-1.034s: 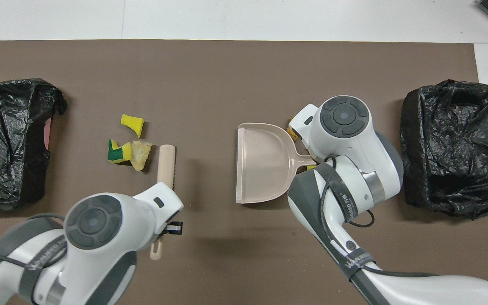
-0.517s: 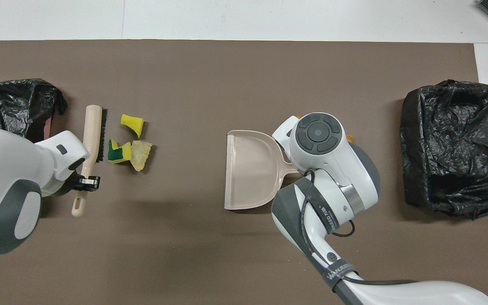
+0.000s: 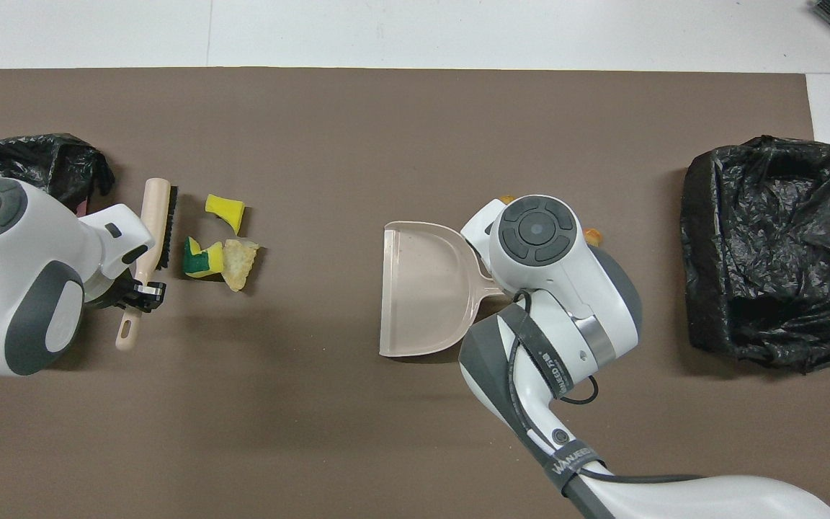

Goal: Sweep and dump trash in bin

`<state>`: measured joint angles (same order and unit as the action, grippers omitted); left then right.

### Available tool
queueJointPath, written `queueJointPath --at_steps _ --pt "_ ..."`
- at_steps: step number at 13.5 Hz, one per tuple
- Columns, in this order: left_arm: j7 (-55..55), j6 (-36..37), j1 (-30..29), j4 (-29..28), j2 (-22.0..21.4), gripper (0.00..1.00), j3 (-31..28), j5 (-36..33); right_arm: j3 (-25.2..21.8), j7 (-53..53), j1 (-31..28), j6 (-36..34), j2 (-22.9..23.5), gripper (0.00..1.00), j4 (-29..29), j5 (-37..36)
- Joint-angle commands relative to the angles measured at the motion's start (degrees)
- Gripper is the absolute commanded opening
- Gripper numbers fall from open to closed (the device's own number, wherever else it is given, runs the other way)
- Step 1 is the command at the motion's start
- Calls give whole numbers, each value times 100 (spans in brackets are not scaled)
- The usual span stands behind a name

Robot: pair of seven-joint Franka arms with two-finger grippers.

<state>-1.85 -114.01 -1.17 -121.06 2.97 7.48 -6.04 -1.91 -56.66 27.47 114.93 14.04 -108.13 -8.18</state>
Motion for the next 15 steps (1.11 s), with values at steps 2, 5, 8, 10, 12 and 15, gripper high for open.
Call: queueJointPath --at_steps 2,5,8,10,12,15 --pt "-17 -552 151 -409 -60 0 69 418 24 234 74 178 37 0 -77 -78" --pt "-357 -465 773 -479 -147 0 69 1121 24 374 101 284 108 0 -68 -78" --pt "-903 -526 1617 -480 -183 0 69 1622 24 523 171 380 169 0 -50 -70" --pt "-1289 -544 2109 -480 -226 0 78 1842 24 612 258 407 230 0 -24 -70" --pt "-1633 -648 2550 -462 -262 0 78 2097 24 743 277 460 283 0 -24 -78" --pt "-1739 -755 2842 -279 -201 0 78 2625 24 770 294 469 292 0 -24 -78"
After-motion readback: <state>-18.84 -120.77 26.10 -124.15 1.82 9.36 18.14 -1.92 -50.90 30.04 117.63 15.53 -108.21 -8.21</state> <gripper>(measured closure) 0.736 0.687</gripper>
